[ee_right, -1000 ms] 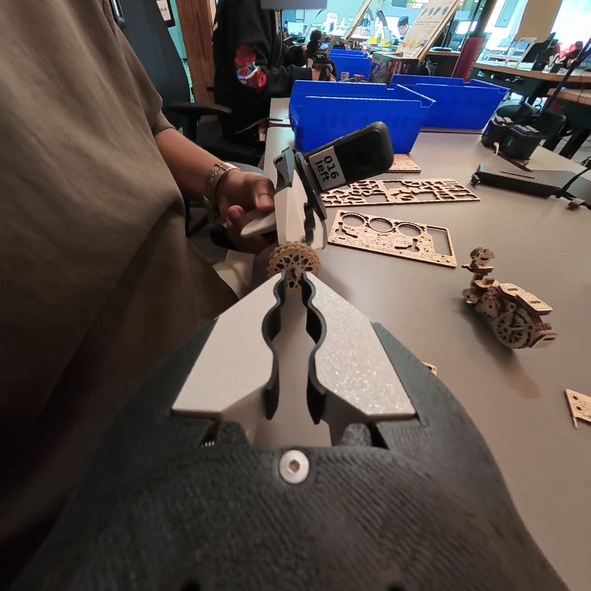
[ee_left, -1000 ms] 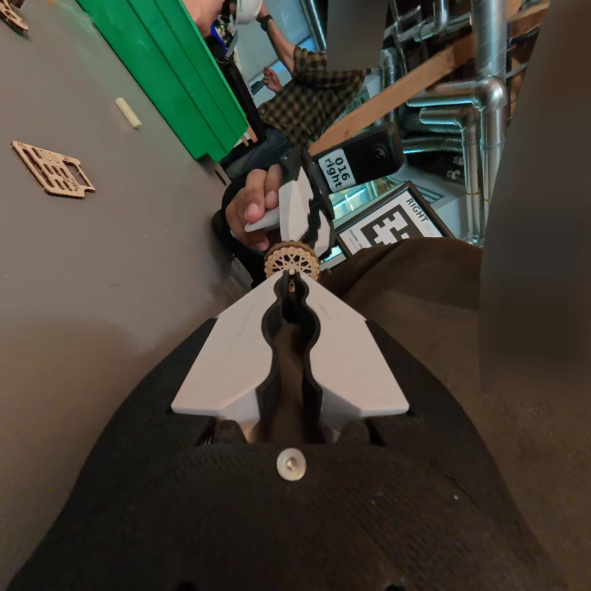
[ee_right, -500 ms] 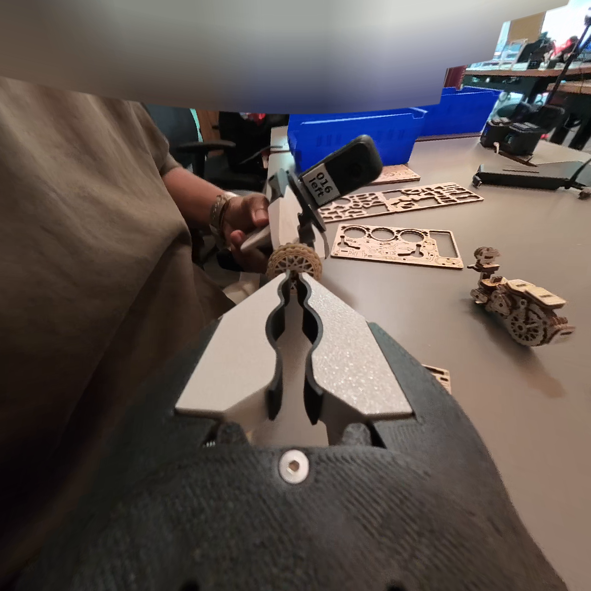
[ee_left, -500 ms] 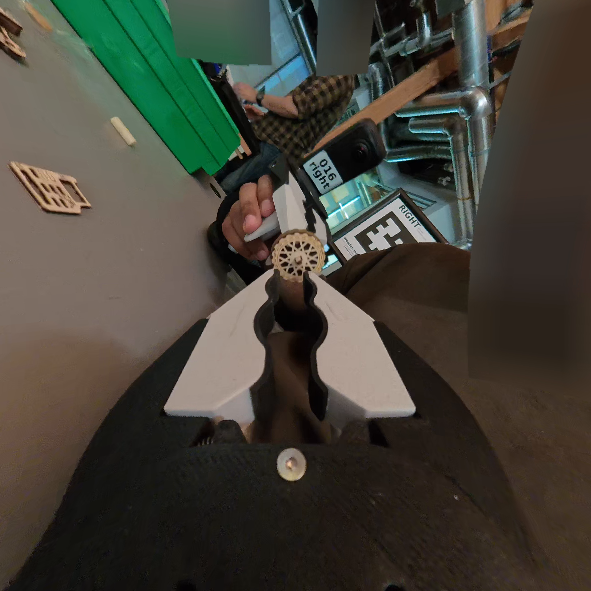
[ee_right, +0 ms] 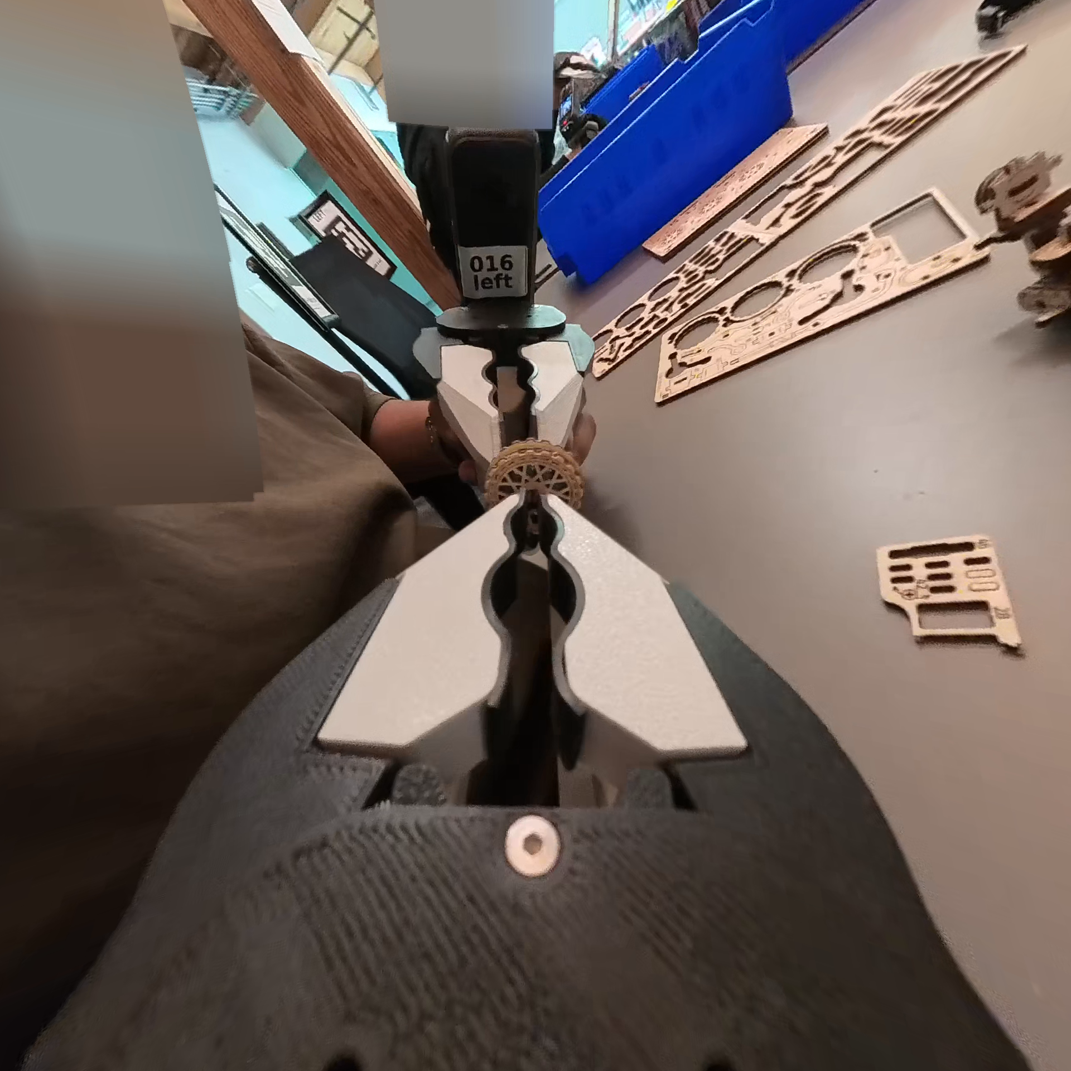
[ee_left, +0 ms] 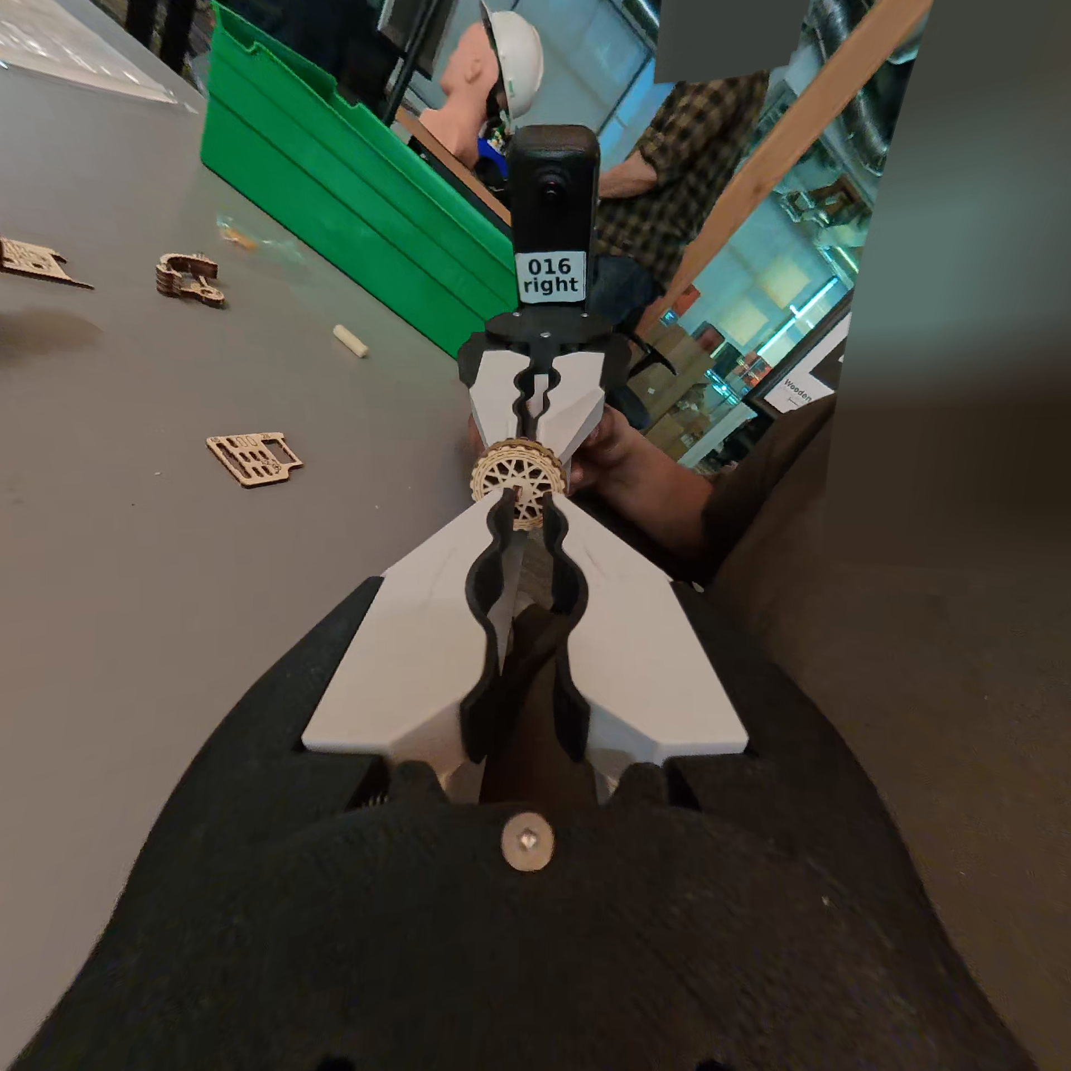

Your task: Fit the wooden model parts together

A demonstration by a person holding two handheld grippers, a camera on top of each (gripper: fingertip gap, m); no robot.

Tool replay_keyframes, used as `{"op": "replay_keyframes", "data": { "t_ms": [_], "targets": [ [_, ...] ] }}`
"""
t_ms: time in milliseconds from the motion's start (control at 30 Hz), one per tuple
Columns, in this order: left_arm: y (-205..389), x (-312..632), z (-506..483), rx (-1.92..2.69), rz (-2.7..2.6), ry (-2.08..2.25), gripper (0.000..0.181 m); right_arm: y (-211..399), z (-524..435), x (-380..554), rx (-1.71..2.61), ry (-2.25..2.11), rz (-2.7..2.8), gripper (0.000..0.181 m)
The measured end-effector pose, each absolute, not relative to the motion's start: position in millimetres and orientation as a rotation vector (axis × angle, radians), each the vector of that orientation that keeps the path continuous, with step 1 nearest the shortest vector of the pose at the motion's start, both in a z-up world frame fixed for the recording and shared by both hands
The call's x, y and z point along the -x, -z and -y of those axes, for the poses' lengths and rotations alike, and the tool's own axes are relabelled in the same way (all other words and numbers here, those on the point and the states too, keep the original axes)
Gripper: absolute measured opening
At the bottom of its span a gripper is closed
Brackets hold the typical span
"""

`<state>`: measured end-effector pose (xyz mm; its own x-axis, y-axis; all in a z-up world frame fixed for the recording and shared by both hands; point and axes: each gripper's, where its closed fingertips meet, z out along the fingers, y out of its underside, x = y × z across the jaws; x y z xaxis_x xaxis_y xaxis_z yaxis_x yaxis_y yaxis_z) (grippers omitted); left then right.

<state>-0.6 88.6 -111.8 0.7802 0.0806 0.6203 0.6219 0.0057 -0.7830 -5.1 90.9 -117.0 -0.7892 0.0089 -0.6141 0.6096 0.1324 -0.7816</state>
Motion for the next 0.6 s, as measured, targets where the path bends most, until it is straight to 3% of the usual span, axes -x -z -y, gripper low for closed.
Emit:
{"op": "replay_keyframes", "data": {
  "t_ms": [600],
  "targets": [
    [116.3, -1.2, -90.0, 1.547, 0.598, 0.486, 0.006, 119.1, -88.6, -2.4, -0.568, 1.644, -1.921, 0.000]
  ]
}}
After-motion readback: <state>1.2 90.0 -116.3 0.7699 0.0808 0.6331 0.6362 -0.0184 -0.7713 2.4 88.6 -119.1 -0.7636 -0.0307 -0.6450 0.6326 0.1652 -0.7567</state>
